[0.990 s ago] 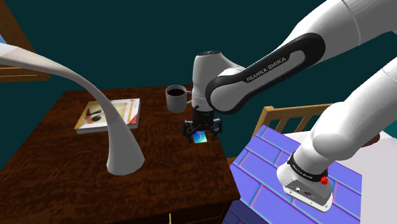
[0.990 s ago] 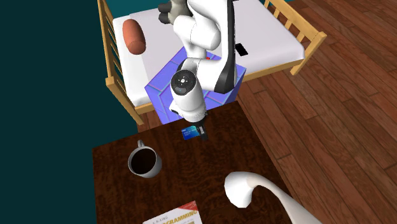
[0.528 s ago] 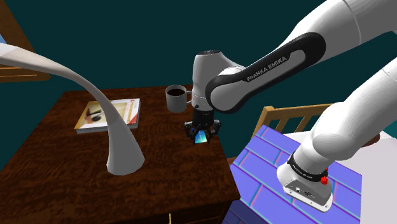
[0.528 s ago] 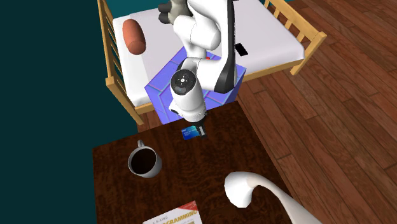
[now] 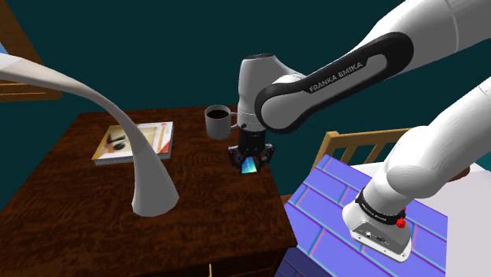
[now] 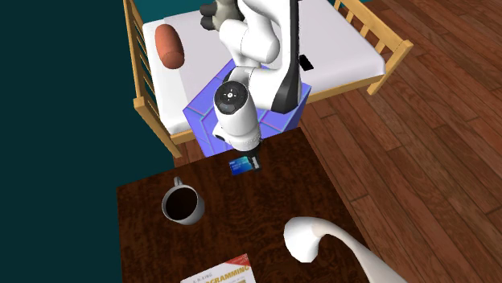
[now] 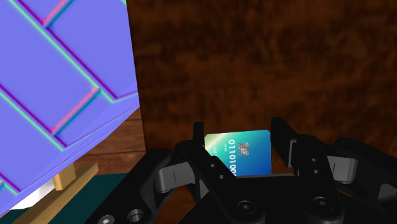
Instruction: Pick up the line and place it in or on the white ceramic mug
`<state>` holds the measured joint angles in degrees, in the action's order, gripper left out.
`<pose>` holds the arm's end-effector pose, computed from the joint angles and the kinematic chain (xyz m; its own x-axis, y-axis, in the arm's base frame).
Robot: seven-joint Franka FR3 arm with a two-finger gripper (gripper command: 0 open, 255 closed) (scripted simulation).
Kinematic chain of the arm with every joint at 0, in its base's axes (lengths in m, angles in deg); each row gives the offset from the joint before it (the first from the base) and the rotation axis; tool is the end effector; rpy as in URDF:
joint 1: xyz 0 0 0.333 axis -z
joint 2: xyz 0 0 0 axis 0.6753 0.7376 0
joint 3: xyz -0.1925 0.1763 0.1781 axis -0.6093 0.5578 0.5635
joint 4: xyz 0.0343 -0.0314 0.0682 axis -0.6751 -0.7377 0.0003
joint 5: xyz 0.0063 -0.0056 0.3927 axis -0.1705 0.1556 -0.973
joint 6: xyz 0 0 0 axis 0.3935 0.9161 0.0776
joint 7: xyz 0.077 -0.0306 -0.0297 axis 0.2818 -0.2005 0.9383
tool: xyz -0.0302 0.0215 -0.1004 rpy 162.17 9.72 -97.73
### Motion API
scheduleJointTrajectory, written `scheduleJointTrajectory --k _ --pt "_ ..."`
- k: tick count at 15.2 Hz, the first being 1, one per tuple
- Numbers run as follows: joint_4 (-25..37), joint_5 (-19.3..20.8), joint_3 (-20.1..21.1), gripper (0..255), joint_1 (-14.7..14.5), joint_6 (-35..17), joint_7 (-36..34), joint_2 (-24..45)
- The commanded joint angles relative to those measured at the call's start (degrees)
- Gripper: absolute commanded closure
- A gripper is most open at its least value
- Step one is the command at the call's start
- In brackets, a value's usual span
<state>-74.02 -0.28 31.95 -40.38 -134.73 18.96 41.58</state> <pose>0.3789 0.2267 0.3571 0.7753 -0.6148 -0.1445 -0.6243 -0.7807 -0.0283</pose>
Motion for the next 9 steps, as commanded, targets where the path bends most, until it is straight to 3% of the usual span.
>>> scheduleJointTrajectory --k 1,9 --pt "0.73 -0.14 -0.33 255 -0.07 1.82 0.00 -1.12" --pt "4.16 -0.24 -1.75 255 -0.18 8.86 -0.16 -4.86"
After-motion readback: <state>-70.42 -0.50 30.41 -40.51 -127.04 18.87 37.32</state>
